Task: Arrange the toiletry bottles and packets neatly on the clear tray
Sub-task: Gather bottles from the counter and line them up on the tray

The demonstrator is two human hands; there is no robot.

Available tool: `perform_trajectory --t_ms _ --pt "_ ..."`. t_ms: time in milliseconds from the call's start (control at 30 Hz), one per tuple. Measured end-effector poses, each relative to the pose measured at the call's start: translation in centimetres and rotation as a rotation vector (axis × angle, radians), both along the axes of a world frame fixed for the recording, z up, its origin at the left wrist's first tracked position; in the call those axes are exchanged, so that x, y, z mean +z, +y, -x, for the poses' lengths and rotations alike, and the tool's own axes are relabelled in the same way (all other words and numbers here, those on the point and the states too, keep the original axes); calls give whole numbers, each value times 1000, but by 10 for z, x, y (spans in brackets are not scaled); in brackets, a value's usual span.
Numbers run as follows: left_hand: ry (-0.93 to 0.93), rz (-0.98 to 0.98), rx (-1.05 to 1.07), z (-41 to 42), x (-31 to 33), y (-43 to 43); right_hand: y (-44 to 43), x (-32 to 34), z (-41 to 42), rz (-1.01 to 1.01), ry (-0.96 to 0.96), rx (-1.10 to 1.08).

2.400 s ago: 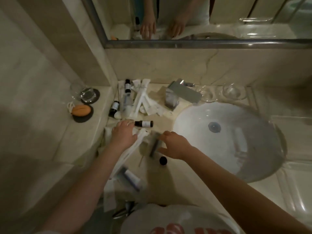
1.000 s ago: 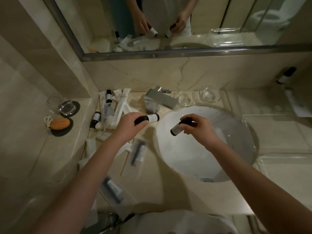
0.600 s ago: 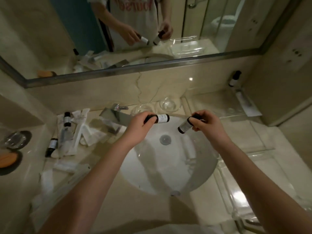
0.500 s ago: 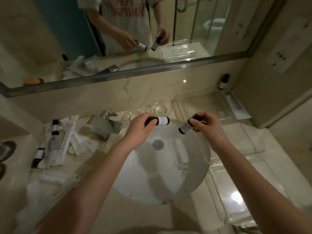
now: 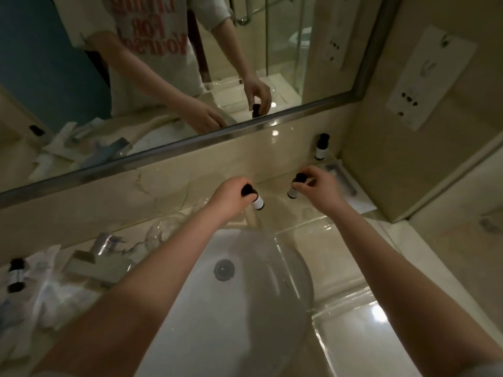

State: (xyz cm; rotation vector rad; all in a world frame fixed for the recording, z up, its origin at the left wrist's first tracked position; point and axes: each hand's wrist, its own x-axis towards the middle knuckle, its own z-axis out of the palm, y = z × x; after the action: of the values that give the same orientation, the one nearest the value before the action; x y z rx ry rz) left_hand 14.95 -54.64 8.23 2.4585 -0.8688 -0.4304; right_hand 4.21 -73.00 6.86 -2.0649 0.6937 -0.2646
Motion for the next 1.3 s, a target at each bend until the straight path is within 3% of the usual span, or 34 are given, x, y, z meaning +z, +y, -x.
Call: perform_trajectory --t_ms 300,433,567,700,900,1033,1300 --pt "-16 -96 -144 -11 -12 -38 -22 -12 -27 287 88 157" --pt "-16 -125 -131 -12 -10 -44 -35 8 -28 336 170 278" --pt "-20 -123 -92 -13 -7 -46 -40 17 -35 532 248 484" --pt "4 -80 -36 -13 -5 -47 -37 18 -41 653 290 494" --pt "38 -52 -8 -10 -4 -46 -36 18 -40 699 338 454" --pt "46 -43 5 -12 -2 -46 -41 23 -34 582 265 512" --pt "43 -43 4 -12 0 -55 -43 25 -40 648 337 530"
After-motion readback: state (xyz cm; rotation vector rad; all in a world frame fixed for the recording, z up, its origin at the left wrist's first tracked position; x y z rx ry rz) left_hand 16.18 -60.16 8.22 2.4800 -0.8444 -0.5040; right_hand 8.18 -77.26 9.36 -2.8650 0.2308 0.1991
